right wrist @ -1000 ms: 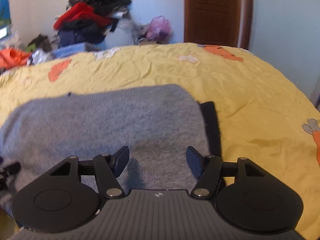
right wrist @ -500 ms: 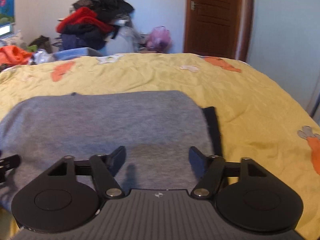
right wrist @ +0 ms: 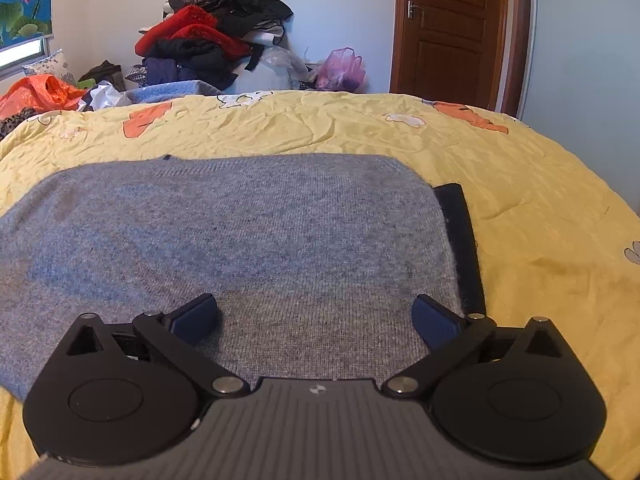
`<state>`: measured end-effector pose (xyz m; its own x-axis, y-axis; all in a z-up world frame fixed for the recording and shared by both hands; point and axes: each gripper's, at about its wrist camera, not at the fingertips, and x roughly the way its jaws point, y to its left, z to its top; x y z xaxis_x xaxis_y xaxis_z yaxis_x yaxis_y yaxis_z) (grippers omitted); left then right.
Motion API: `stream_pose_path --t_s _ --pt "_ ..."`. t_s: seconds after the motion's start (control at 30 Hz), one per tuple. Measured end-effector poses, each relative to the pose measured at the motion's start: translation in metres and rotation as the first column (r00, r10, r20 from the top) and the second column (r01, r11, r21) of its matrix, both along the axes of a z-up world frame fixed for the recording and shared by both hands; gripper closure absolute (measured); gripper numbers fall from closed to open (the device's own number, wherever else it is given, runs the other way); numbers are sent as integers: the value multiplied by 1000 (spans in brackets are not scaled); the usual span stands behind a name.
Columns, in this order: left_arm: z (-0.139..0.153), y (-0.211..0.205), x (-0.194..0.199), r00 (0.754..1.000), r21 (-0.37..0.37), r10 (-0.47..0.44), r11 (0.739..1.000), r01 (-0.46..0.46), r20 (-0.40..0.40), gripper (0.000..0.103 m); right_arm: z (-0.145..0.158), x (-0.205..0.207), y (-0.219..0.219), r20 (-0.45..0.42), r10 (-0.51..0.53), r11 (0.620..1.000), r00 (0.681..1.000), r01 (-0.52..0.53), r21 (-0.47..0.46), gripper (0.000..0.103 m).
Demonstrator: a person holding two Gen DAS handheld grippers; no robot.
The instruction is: Fold small clothes
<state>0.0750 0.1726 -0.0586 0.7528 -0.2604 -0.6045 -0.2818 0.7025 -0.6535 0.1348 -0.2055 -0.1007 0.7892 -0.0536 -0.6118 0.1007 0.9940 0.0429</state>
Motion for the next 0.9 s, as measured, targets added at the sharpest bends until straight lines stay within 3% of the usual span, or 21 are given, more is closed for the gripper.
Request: stream_pose_path --t_s 0.17,0.37,0.43,0.47,0.63,0.67,0.7,0.77,0.83,0.87,0.9 --pt "-7 0 11 1000 -154 6 988 -9 -25 28 0 -2 1 2 0 1000 1000 0 3 0" --pt "-7 -7 24 998 -123 55 991 -56 -12 29 0 -4 1 3 0 1000 1000 0 3 0" --pt "-5 -13 27 998 -72 57 996 -58 -19 43 0 -4 1 3 0 1000 1000 0 4 0" --pt "-5 -17 30 999 -41 46 998 -47 -28 56 0 -4 1 3 0 1000 1000 0 4 0" --pt "-4 -29 32 999 41 41 998 -40 -18 60 0 -4 2 3 1 1000 1000 -1 4 0" --pt "-4 -32 33 999 76 37 997 -34 -32 82 0 -4 2 3 1 1000 1000 -1 4 0" --pt "-6 -36 36 998 115 26 993 -19 -55 97 0 -4 2 3 1 1000 1000 -1 4 0" --pt "-3 -43 36 999 191 9 982 0 -46 98 0 -4 2 3 1 1000 1000 -1 3 0" --pt "4 -55 36 999 282 -4 959 15 -42 98 -1 -5 3 1 2 1000 1000 -2 0 0" --pt "11 -67 35 999 373 -22 927 33 -32 98 0 -4 3 0 4 1000 1000 -4 0 0" --pt "20 -86 31 998 511 -70 857 59 3 98 0 -4 4 -2 6 1000 1000 -6 -1 0"
